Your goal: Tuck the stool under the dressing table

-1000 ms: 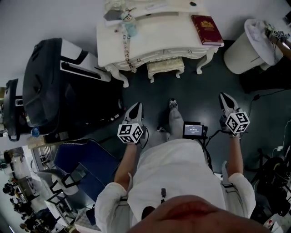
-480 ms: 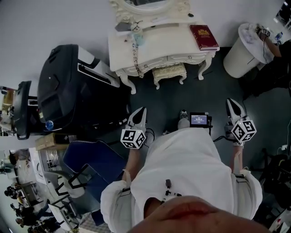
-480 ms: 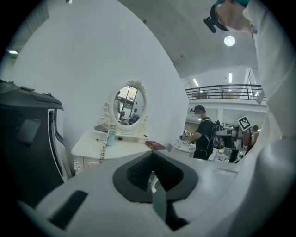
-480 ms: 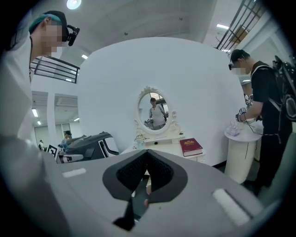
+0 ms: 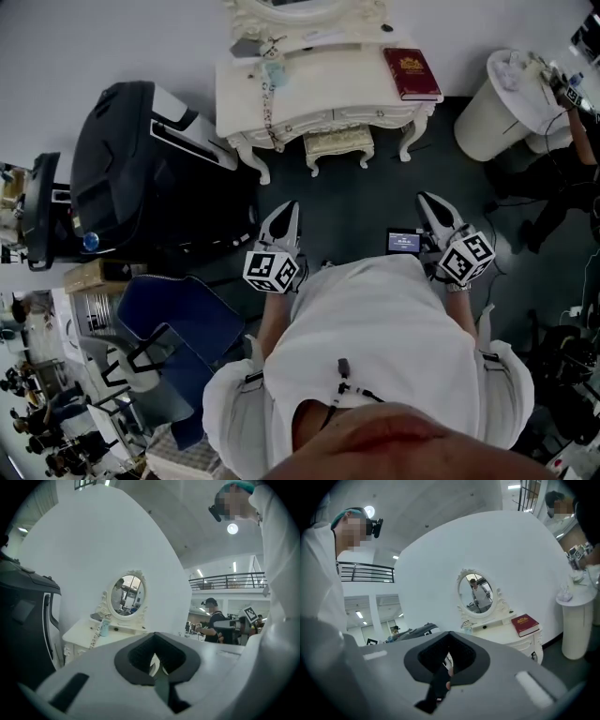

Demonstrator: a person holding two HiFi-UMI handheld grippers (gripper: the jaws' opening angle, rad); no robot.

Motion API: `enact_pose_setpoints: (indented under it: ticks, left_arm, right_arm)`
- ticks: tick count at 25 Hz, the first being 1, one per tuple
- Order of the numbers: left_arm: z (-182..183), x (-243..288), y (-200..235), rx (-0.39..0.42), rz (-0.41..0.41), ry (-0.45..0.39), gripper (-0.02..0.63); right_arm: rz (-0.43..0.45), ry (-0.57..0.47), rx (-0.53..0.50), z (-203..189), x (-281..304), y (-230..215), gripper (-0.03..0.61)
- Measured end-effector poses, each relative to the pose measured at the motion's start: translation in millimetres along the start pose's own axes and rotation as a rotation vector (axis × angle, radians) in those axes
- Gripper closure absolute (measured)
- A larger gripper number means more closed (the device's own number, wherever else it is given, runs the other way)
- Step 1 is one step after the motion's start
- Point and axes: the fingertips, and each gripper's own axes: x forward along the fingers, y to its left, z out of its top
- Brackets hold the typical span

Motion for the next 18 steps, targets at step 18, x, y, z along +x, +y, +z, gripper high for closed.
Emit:
enact_pose_setpoints:
  ticks: [18]
  left_arm:
    - [-19,42,-179,-0.049,-0.271,0.021,0.606]
  right_arm:
    - [0.215,0.118,0.002,-30,-12,35,0.572]
